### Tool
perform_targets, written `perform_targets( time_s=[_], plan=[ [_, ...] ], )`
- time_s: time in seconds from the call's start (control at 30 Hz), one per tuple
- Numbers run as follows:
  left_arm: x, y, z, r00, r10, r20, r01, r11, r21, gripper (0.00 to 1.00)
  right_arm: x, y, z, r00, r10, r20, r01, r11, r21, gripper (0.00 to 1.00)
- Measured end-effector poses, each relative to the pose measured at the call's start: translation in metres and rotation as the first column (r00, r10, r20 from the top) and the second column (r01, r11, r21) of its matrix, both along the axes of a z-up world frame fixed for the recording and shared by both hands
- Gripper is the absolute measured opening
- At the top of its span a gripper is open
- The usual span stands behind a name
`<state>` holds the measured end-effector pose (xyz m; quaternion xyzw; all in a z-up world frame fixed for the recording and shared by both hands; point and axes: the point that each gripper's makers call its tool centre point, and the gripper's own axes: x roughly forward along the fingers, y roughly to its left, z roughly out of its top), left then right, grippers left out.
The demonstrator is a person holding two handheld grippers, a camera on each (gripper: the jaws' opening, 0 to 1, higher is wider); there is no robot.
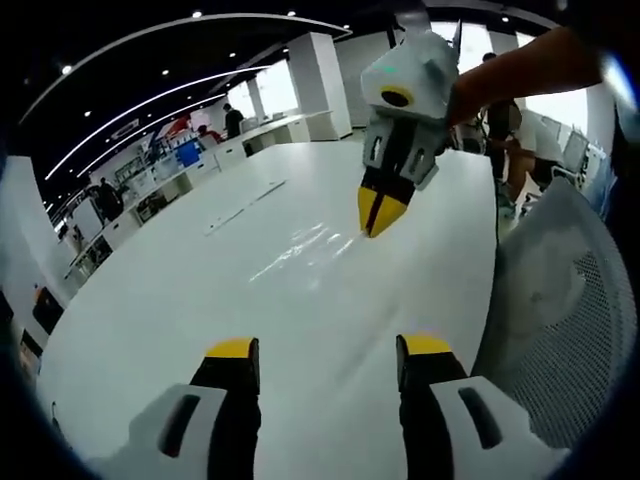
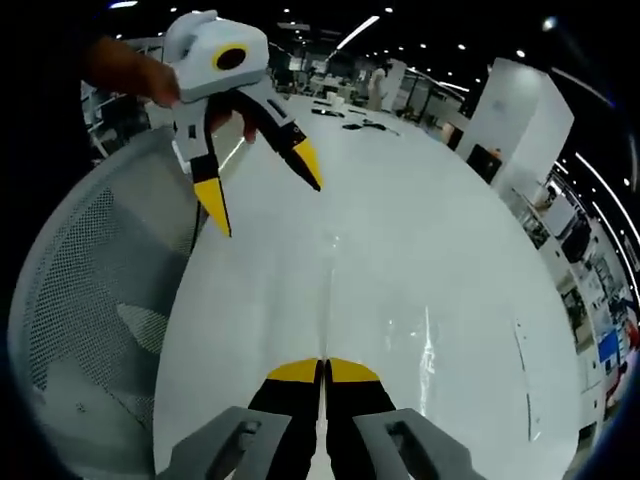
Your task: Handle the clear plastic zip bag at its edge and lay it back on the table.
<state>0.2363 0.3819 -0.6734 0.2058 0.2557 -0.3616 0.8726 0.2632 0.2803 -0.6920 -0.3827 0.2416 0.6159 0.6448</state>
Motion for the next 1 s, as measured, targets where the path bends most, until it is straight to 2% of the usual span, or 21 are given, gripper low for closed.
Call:
perform_targets(
  time_s=[0.4,0.8,0.87,0.9,0.93,1.0],
  plan=[
    [0.001,-0.011,-0.007,0.997,-0.082,0.010,0.081,0.995,0.059,0.46,-0.004,-0.006,0.003,0.999,0.051,0.000,-0.051,0.999,0.004,0.00],
    [0.003,-0.014,-0.013,0.992,-0.127,0.027,0.123,0.986,0.117,0.40,-0.014,-0.004,0.009,0.996,0.088,-0.008,-0.088,0.996,-0.001,0.00],
    [0.004,-0.014,-0.016,0.990,-0.137,0.037,0.131,0.981,0.142,0.37,-0.015,-0.004,0.009,0.996,0.091,-0.011,-0.091,0.996,-0.002,0.00],
    [0.006,-0.010,-0.017,0.987,-0.154,0.047,0.142,0.971,0.190,0.36,-0.016,-0.004,0.010,0.995,0.093,-0.021,-0.093,0.996,-0.001,0.00],
    [0.006,-0.012,-0.017,0.984,-0.171,0.058,0.156,0.966,0.208,0.33,-0.017,-0.004,0.010,0.995,0.095,-0.022,-0.095,0.996,0.001,0.00],
    [0.004,-0.014,-0.018,0.983,-0.173,0.056,0.158,0.967,0.198,0.31,-0.018,-0.004,0.011,0.995,0.095,-0.028,-0.095,0.995,0.003,0.00]
  ],
)
